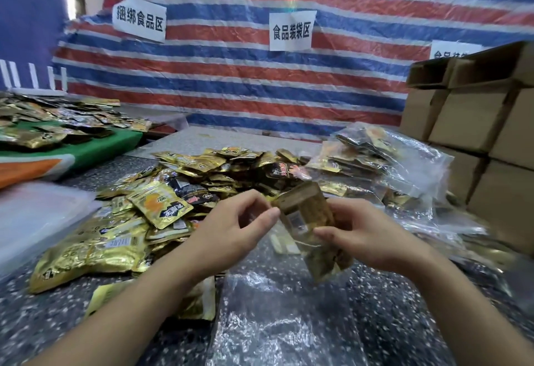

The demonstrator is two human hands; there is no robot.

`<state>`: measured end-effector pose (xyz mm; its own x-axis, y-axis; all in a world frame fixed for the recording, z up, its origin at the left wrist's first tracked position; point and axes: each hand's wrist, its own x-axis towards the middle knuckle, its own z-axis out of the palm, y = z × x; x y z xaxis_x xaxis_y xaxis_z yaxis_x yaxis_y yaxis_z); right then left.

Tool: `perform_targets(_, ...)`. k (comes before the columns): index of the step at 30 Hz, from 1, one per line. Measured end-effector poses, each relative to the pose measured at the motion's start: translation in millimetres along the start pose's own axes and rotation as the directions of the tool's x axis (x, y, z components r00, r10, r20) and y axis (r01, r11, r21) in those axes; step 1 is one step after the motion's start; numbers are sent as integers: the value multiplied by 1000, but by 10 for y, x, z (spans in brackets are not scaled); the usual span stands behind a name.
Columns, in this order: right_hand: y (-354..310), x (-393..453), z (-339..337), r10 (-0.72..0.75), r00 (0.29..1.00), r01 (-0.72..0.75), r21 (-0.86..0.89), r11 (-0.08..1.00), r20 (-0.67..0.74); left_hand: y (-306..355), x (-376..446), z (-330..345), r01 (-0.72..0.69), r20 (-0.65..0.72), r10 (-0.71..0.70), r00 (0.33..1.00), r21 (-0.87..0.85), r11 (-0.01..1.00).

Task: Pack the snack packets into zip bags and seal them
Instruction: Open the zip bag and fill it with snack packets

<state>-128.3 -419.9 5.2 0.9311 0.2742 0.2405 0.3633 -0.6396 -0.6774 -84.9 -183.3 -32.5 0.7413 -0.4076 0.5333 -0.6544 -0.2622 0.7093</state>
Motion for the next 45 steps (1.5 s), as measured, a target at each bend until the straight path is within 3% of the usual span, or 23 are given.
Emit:
perform_targets(4,43,-25,-31,44,999,-44,58,997,-10,-49,31,11,19,5,-19,1000,34,999)
perform_targets(8,78,-35,-28,111,985,-91,-149,985,130,-62,41,51,88,-62,-93,994,-67,994)
perform_targets(12,9,-19,87,167,954,-85,-312,946,248,-58,34,84,99,-57,-102,993,-49,994)
perform_targets(17,-49,-40,136,147,964,-67,-331,941,222,-86,31,132,80,-110,-88,990,-81,993)
perform_targets(22,3,-75,86,85,978,-9,-371,929,190,-64,67,130,153,-191,-213,958,-285,946)
perform_targets(25,28,-54,97,38,992,11,-378,926,122,-30,62,124,293,-62,-339,939,-375,880)
perform_targets(28,49,-44,104,43,995,-6,-367,930,91,-26,31,127,476,195,-438,877,-243,845)
perform_targets(30,63,-49,95,43,996,-13,-350,937,80,-35,7,137,508,232,-463,856,-207,836)
perform_targets(35,-35,-63,-10,-16,999,24,-309,951,29,59,39,107,381,78,-380,922,-368,848)
perform_targets(40,-334,-62,-234,-90,996,93,-353,931,23,332,107,29,259,-22,-290,957,-390,883)
perform_targets(45,-726,-124,-595,-266,963,233,-357,905,-45,806,209,-173,119,-74,-183,980,-519,846)
